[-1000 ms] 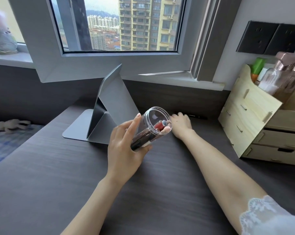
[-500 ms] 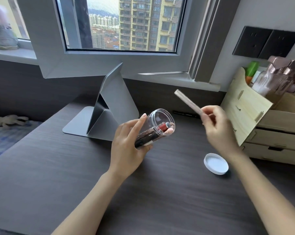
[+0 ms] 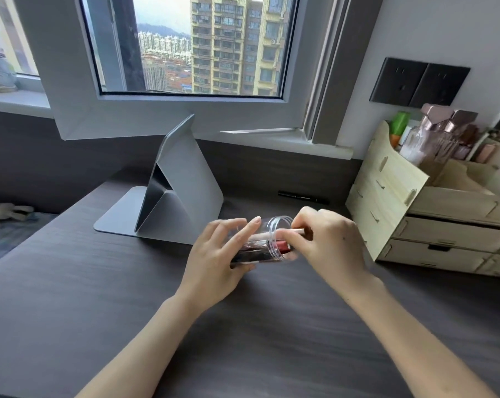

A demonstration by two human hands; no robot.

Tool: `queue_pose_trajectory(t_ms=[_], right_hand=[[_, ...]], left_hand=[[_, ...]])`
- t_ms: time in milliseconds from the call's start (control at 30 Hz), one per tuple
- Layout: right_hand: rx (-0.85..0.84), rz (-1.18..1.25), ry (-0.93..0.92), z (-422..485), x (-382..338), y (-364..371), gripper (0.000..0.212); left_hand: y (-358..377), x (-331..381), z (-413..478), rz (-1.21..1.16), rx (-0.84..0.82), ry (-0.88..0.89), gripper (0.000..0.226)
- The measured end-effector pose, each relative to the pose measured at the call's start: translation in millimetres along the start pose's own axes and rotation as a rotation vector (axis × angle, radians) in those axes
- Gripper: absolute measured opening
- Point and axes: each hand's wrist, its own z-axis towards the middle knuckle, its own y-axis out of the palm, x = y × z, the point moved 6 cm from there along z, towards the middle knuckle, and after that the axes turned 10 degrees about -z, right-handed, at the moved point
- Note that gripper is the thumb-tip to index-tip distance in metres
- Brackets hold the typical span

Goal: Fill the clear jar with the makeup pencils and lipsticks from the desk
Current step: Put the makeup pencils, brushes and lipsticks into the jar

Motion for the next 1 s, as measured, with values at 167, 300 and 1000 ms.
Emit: queue_pose_trajectory(t_ms=[167, 300, 1000], right_hand=[[-0.024, 0.121, -0.035, -4, 2, 16, 0.038], [-0.037, 0.715, 0.322, 5, 43, 27, 0.034], [-0.534, -0.453, 0.21, 44, 152, 178, 0.021]], left_hand=[[3, -3, 0, 0.0, -0.031, -0.022, 0.086], [0, -9, 1, -0.029, 0.014, -0.092, 0.087], [-5, -22, 4, -0.103, 0.127, -0.252, 0.085]])
